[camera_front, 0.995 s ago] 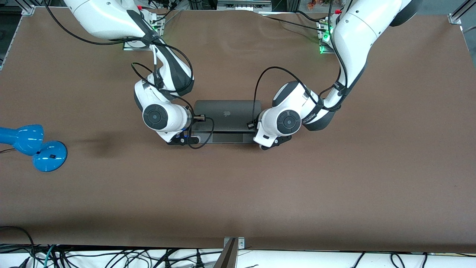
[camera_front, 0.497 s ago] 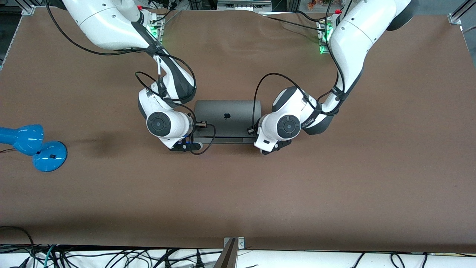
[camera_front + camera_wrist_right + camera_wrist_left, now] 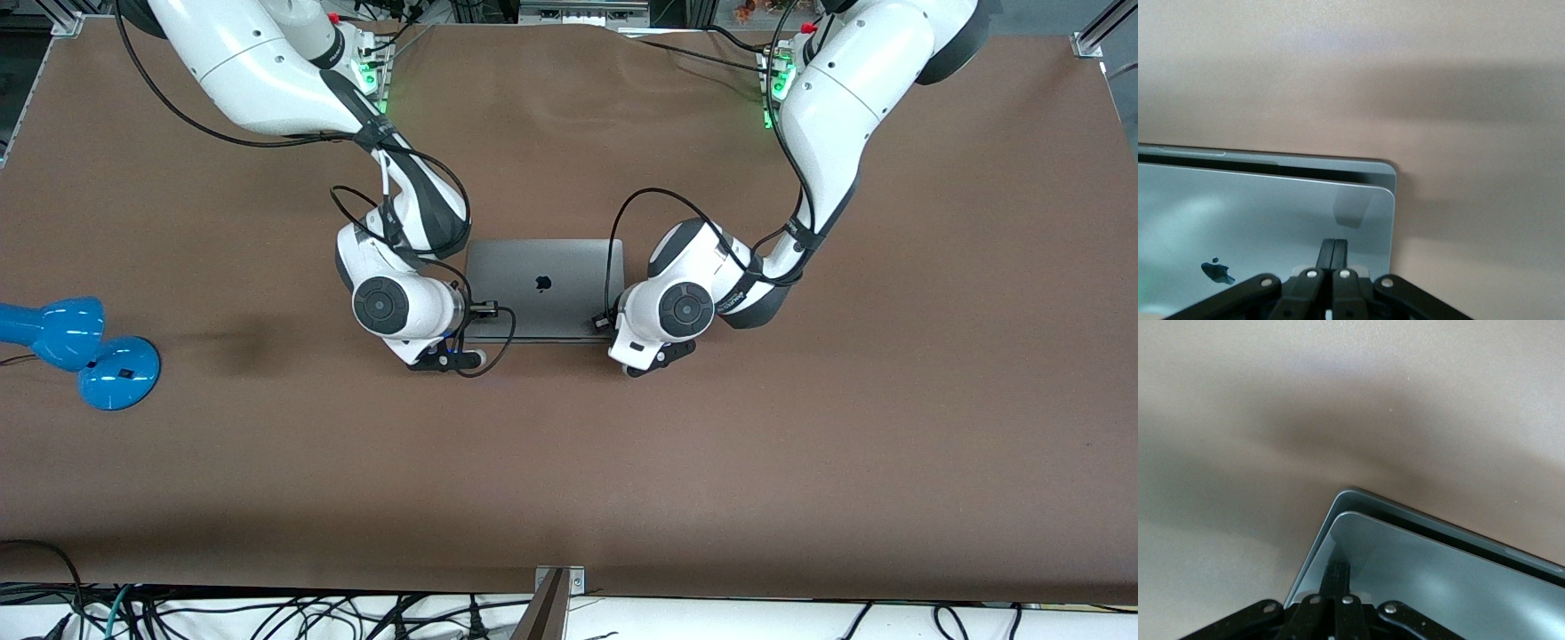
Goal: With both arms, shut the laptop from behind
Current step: 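Press the lid down onto the keyboard with both grippers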
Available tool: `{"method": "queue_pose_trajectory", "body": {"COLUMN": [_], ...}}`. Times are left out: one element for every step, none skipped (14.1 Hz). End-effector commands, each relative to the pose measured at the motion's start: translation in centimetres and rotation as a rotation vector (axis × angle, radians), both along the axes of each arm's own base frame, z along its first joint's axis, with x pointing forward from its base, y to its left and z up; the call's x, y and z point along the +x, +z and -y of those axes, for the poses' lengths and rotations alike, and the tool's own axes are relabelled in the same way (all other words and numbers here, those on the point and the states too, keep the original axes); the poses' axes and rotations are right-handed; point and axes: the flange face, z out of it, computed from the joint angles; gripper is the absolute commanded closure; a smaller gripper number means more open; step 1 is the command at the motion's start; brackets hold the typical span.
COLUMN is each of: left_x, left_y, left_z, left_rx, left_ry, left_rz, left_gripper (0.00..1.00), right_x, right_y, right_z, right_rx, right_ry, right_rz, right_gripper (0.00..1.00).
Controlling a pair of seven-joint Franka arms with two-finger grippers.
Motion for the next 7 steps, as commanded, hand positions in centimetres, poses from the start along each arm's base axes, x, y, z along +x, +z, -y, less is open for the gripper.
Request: {"method": "queue_pose_trajectory", "body": {"left_x": [0.7,0.6,0.6,0.7,0.7,0.6,0.6], "left_y": [-0.9,-1.3,-1.5,-1.7,-1.9,-2.2,-2.4], "left_z": [0.5,0.4,0.3,0.4,0.5,0.6,0.6], "left_rx": [0.016,0.020,0.022,0.018,0.015,0.014,0.011], "left_ry": [-0.019,-0.023,-0.022,-0.020,-0.018,-0.018,-0.016], "left_rz": [0.035,0.033,0.033,0.037,0.044,0.043,0.045], "left_gripper": [1.00,1.00,1.00,1.00,1.00,1.00,1.00], "right_x": [0.9,1.1,1.2,1.1,1.2,1.2,1.1], "right_y": [-1.6,-2.4,-2.6,-2.8,-2.8,-2.9,-3.1], "right_z": [-0.1,0.3,0.3,0.2,0.3,0.3,0.3], "right_rx": [0.008,0.010,0.015,0.015,0.015,0.012,-0.001], "right_ry": [0.033,0.038,0.042,0.042,0.041,0.044,0.057], "right_rz": [0.011,0.019,0.028,0.028,0.028,0.028,0.034], "right_gripper": [0.98,0.98,0.99,0.99,0.99,0.99,0.99]}}
